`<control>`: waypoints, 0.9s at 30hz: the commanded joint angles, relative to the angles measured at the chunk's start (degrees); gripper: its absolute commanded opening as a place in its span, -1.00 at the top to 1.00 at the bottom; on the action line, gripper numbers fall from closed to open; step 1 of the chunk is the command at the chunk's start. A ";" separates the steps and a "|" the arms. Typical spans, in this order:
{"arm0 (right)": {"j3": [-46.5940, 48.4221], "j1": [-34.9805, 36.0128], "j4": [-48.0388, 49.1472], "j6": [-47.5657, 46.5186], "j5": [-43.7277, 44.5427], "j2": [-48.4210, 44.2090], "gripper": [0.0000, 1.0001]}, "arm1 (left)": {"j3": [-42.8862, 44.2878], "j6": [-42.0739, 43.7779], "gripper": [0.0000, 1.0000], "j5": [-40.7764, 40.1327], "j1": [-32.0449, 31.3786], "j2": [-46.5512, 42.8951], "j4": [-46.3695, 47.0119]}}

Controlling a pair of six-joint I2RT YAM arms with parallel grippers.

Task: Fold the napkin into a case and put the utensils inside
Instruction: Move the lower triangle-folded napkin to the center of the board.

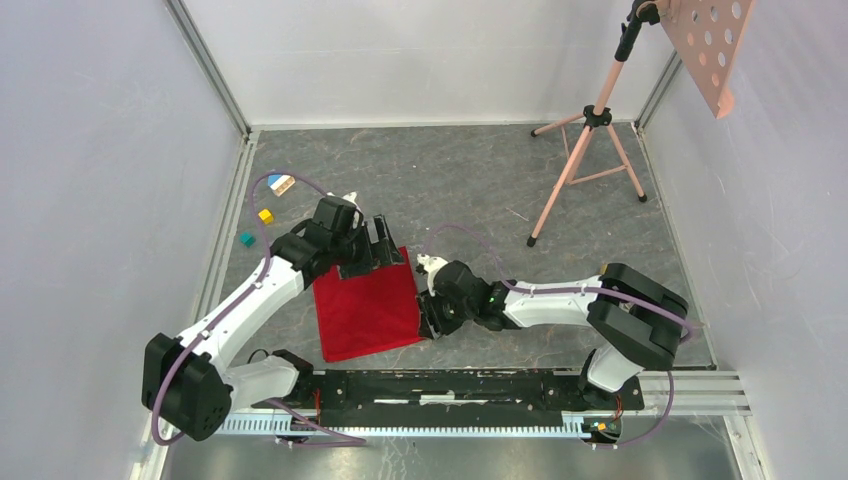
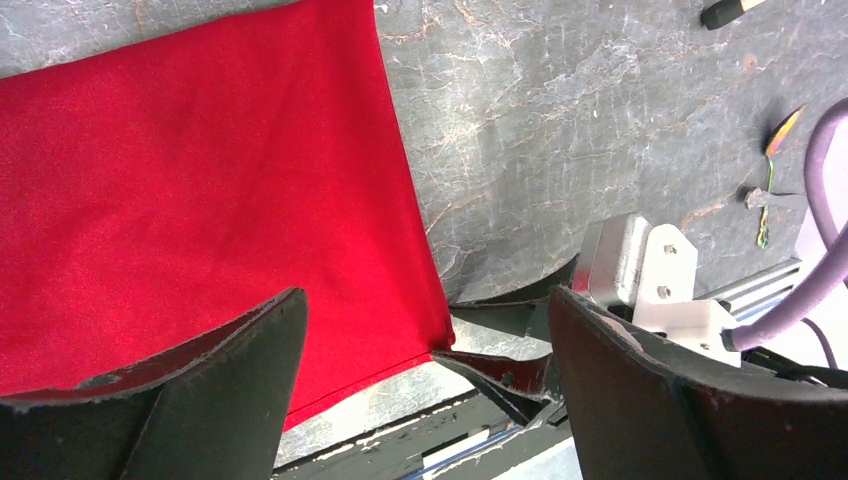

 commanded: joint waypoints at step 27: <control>-11.62 -21.48 -2.43 -21.65 -18.30 -4.58 1.00 | 2.23 -9.60 -0.83 13.29 0.21 17.79 19.71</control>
